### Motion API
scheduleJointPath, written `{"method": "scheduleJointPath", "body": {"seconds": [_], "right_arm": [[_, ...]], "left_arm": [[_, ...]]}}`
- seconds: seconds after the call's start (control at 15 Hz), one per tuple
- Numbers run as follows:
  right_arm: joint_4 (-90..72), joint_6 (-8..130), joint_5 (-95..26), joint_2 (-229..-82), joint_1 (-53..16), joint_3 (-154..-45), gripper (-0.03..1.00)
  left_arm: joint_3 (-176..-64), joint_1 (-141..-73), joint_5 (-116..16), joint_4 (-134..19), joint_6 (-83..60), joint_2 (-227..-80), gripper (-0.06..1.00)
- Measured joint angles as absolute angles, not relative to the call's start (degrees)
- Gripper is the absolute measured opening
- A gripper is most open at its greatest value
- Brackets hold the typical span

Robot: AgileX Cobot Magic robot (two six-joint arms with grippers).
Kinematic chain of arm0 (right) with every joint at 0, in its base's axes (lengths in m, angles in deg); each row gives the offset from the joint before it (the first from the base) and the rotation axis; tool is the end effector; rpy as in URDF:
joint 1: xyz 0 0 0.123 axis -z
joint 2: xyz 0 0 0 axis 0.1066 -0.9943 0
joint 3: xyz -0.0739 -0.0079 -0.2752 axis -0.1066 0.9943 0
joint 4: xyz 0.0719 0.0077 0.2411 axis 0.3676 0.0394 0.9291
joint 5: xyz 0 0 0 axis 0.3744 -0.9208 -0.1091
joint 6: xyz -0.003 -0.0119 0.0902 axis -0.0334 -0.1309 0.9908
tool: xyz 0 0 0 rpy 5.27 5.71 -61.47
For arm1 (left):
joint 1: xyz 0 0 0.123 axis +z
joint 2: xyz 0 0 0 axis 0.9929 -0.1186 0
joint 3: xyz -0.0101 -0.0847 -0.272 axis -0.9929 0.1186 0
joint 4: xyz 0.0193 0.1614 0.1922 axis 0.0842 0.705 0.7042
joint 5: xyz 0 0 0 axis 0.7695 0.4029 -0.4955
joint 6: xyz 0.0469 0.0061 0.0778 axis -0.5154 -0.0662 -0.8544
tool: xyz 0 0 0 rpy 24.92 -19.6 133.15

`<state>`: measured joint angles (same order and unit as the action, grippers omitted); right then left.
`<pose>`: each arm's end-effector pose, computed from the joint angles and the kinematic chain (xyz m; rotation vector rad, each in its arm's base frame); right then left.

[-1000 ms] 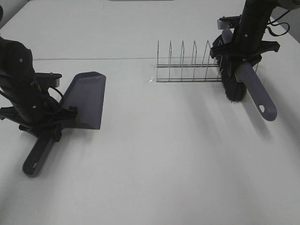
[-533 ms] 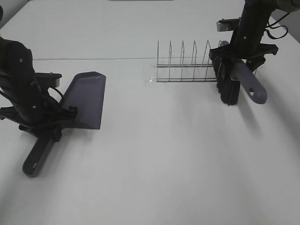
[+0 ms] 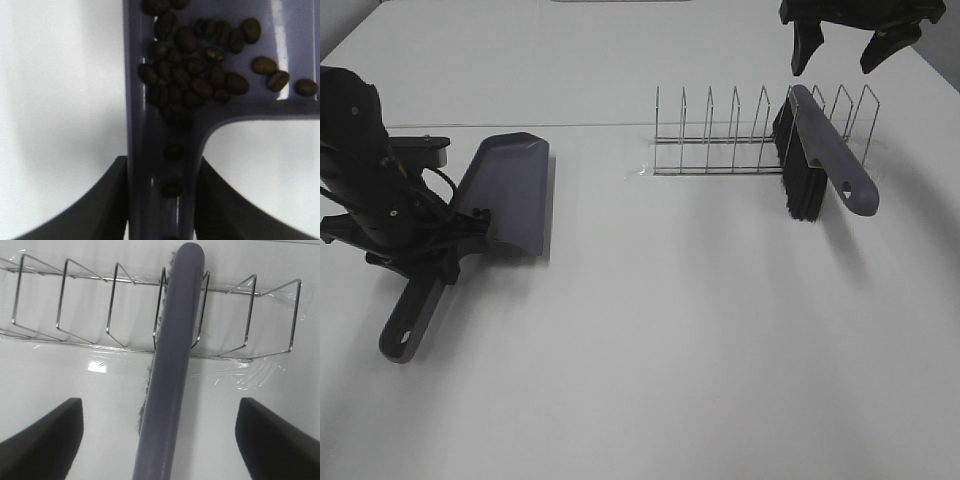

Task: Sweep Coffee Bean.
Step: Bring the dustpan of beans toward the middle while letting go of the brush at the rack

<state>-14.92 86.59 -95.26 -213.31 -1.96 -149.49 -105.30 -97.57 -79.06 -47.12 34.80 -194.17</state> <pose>0.4940 0.0735 0.2710 -0.1133 2.7129 0.1108 0.3531 -0.0931 0.1185 0.0000 2.9244 -0.1224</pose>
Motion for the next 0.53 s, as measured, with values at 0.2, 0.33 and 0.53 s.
{"method": "scheduleJointPath", "body": {"seconds": [0.2,0.33,0.53], "right_arm": [[-13.7,86.6,-95.3,-212.6,-2.0,-149.5,0.79],[-12.6,86.6,-95.3,-212.6,-2.0,-149.5,0.79],[-11.6,86.6,-95.3,-212.6,-2.0,-149.5,0.79]], "left_arm": [[-105.3,-101.5,-79.1,-49.4,35.5,-193.4,0.36],[-105.2,-104.1,-78.8,-49.6,35.7,-193.4,0.36],[-105.2,-107.0,-77.8,-50.2,37.3,-194.3,0.36]]}}
